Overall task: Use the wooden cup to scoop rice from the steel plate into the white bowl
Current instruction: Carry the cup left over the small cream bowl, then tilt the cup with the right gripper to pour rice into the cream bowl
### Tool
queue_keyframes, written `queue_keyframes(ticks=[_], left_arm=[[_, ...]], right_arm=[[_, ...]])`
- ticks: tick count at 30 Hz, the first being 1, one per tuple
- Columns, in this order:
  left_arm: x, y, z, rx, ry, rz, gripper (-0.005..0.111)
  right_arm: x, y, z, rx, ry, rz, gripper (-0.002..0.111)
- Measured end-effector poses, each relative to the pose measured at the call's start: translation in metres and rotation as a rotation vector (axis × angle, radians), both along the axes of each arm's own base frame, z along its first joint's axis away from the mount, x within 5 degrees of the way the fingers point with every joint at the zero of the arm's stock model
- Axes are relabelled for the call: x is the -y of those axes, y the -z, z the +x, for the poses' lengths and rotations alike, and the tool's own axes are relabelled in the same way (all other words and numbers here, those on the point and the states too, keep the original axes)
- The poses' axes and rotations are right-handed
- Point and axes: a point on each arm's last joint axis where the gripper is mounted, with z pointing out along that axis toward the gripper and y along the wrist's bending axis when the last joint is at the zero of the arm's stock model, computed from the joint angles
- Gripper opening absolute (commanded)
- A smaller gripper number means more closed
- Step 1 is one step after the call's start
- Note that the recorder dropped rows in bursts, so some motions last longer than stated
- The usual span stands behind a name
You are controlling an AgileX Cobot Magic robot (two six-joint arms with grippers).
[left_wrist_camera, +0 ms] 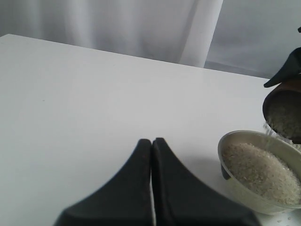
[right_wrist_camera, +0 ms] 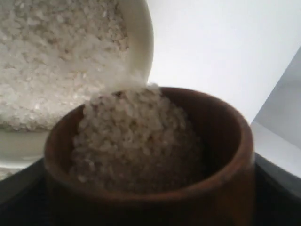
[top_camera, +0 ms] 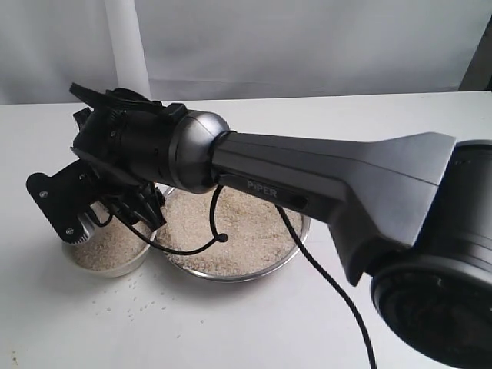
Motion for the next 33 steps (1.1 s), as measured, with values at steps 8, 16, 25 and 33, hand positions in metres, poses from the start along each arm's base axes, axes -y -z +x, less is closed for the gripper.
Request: queue_keyframes(ticks=[8, 16, 25, 33], left_arm=[[0.0000, 0.0000, 0.0000, 0.000, 0.000, 0.000, 0.000], [0.0000, 0.0000, 0.0000, 0.000, 0.000, 0.000, 0.000], [0.0000, 0.0000, 0.0000, 0.000, 0.000, 0.000, 0.000], [0.0000, 0.0000, 0.0000, 0.000, 0.000, 0.000, 0.000]], right_arm=[[-0.0016, -0.0040, 0.0036, 0.084, -0.039, -0.015, 0.000], [-0.0014, -0.0065, 0.0065, 0.138, -0.061, -0.037, 0.000], [-0.0007, -0.0073, 0.0078, 0.162, -0.068, -0.055, 0.000], [-0.0045, -0.0082, 0.0012, 0.196, -0.093, -0.098, 0.000]])
